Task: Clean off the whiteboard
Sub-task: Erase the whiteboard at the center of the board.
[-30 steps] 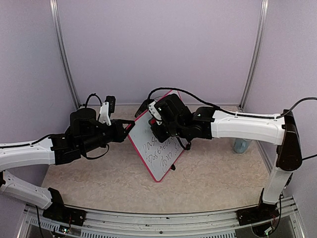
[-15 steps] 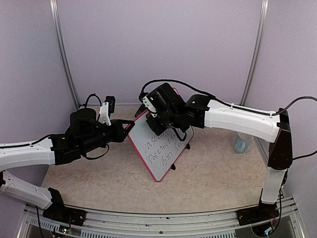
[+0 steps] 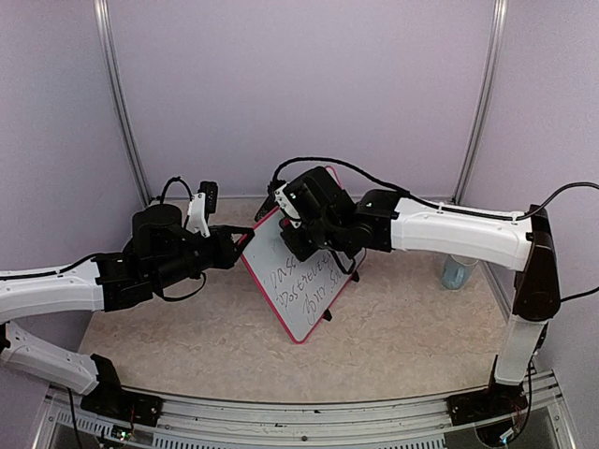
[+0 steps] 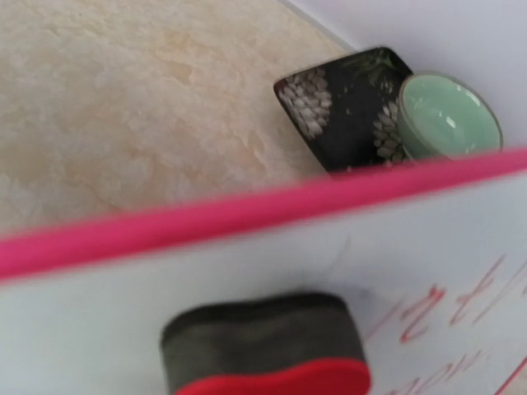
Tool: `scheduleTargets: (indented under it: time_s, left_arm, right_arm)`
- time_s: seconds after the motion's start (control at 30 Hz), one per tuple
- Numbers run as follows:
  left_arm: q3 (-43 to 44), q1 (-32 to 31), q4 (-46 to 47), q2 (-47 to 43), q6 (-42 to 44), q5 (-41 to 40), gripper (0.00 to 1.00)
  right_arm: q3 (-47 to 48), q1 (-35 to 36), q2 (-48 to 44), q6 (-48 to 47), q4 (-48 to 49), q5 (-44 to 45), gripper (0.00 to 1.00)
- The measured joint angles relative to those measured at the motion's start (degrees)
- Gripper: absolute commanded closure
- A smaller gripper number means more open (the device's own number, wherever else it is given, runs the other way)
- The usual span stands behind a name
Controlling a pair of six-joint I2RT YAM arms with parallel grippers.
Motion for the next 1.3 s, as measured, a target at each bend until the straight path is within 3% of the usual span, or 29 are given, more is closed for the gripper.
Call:
scheduleTargets:
  time_s: [0.4,0.73,0.9,1.3]
  left_arm:
    - [0.0,0.0,0.0,0.0,0.0,-0.1,1.00]
    - [0.0,0.0,-0.2,0.0,-0.1,-0.5,1.00]
    - [0.0,0.0,-0.2,0.0,-0.1,-0.3,1.00]
    - [0.0,0.0,-0.2,0.0,-0.1,-0.2,1.00]
  right_arm:
    - [-4.3,-0.9,-1.2,0.6,1.1,-1.5,0.72]
    - [6.6,-1.3,2.5,-2.0,-6.1,-3.2,0.72]
    - [7.2,-1.3,2.6,-2.2,-5.9,-3.2,0.72]
    - [-5.2,-2.7,-1.7,-0.7,3.0,-3.7,0.72]
